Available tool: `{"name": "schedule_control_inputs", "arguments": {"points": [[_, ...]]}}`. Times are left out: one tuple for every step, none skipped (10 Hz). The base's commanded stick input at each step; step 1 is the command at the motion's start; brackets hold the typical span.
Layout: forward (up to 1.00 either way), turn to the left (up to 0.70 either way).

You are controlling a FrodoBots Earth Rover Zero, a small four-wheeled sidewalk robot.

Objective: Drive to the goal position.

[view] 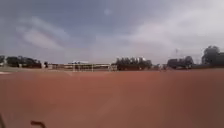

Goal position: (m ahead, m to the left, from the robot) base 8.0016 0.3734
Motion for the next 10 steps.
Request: {"name": "schedule_control_inputs", "arguments": {"points": [[0.7,0.0],[0.7,0.0],[0.7,0.0],[0.7,0.0],[0.7,0.0],[0.7,0.0],[0.7,0.0],[0.7,0.0],[0.7,0.0],[0.7,0.0]]}}
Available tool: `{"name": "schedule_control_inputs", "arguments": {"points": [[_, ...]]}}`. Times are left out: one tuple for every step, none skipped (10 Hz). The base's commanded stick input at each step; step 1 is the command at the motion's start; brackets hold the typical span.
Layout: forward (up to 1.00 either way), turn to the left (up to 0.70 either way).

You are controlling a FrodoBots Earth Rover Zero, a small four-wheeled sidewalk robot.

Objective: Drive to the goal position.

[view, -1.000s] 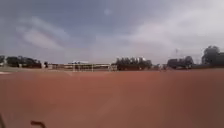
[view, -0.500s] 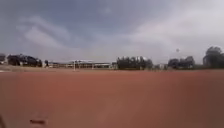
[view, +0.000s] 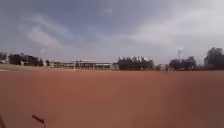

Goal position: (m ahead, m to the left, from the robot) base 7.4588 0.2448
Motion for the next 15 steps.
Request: {"name": "schedule_control_inputs", "arguments": {"points": [[0.7,0.0],[0.7,0.0],[0.7,0.0],[0.7,0.0],[0.7,0.0],[0.7,0.0],[0.7,0.0],[0.7,0.0],[0.7,0.0],[0.7,0.0],[0.7,0.0],[0.7,0.0],[0.7,0.0],[0.7,0.0],[0.7,0.0]]}}
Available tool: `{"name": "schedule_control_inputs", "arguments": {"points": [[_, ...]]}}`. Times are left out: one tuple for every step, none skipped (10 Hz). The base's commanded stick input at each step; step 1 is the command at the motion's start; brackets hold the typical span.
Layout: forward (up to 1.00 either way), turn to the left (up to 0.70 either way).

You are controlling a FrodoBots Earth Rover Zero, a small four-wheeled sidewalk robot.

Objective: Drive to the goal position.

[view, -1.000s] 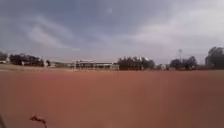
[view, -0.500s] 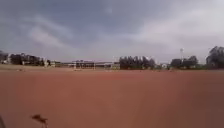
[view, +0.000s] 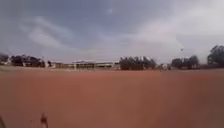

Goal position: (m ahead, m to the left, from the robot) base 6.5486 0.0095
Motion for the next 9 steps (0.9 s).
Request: {"name": "schedule_control_inputs", "arguments": {"points": [[0.7,0.0],[0.7,0.0],[0.7,0.0],[0.7,0.0],[0.7,0.0],[0.7,0.0],[0.7,0.0],[0.7,0.0],[0.7,0.0]]}}
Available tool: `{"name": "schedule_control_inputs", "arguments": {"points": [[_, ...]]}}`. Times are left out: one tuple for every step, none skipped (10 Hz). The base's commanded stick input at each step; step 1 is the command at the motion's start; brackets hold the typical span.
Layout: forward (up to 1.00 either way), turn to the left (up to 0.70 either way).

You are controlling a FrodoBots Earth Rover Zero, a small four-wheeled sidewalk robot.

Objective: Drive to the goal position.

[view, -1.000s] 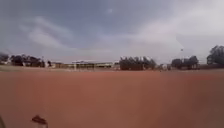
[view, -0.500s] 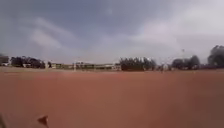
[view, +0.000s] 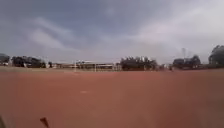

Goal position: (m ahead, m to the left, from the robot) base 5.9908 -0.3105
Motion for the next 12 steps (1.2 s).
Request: {"name": "schedule_control_inputs", "arguments": {"points": [[0.7,0.0],[0.7,0.0],[0.7,0.0],[0.7,0.0],[0.7,0.0],[0.7,0.0],[0.7,0.0],[0.7,0.0],[0.7,0.0],[0.7,0.0],[0.7,0.0],[0.7,0.0]]}}
